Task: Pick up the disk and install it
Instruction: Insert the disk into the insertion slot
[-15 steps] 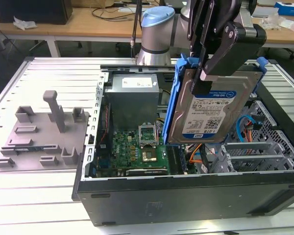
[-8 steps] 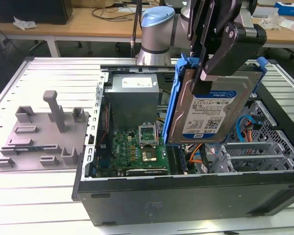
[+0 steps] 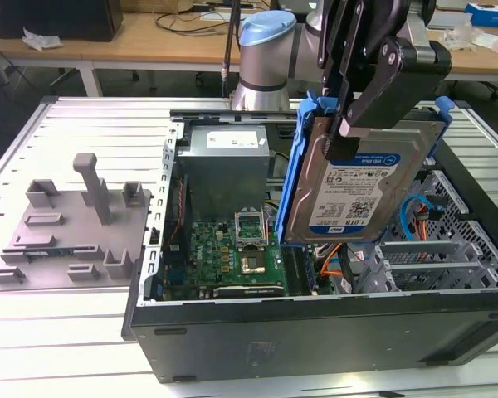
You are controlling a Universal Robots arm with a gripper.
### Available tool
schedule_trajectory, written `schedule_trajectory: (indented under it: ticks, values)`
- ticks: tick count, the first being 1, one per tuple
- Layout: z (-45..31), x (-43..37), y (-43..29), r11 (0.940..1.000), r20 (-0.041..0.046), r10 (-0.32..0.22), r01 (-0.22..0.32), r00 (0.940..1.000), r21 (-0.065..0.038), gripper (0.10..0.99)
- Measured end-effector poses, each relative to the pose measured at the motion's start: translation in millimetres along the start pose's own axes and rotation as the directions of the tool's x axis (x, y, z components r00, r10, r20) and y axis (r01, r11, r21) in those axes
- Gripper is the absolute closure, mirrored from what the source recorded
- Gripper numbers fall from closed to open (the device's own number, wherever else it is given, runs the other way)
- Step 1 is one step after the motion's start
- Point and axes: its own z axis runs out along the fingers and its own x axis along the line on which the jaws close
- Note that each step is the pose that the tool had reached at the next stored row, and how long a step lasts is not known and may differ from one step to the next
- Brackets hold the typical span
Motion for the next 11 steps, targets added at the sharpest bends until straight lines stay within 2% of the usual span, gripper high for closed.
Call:
schedule_trajectory:
  ticks: [1, 2, 4, 6, 9, 11]
  values:
    - [-0.1, 0.0, 0.0, 1.0, 0.0041, 0.0, 0.0, 1.0, 0.0, 0.722]
    - [0.0, 0.0, 0.0, 1.0, 0.015, -0.001, 0.001, 0.9999, 0.001, 0.722]
    - [0.0, 0.0, 0.1, 1.0, 0.0235, -0.001, 0.001, 0.9997, 0.002, 0.722]
    - [-0.1, 0.0, 0.0, 1.0, 0.0342, -0.002, 0.002, 0.9994, 0.009, 0.722]
    - [0.1, 0.5, 0.2, 0.9998, 0.0419, -0.002, 0.002, 0.9991, 0.022, 0.722]
    - [0.1, 1.1, 0.1, 0.9996, 0.0435, -0.002, 0.001, 0.9991, 0.028, 0.722]
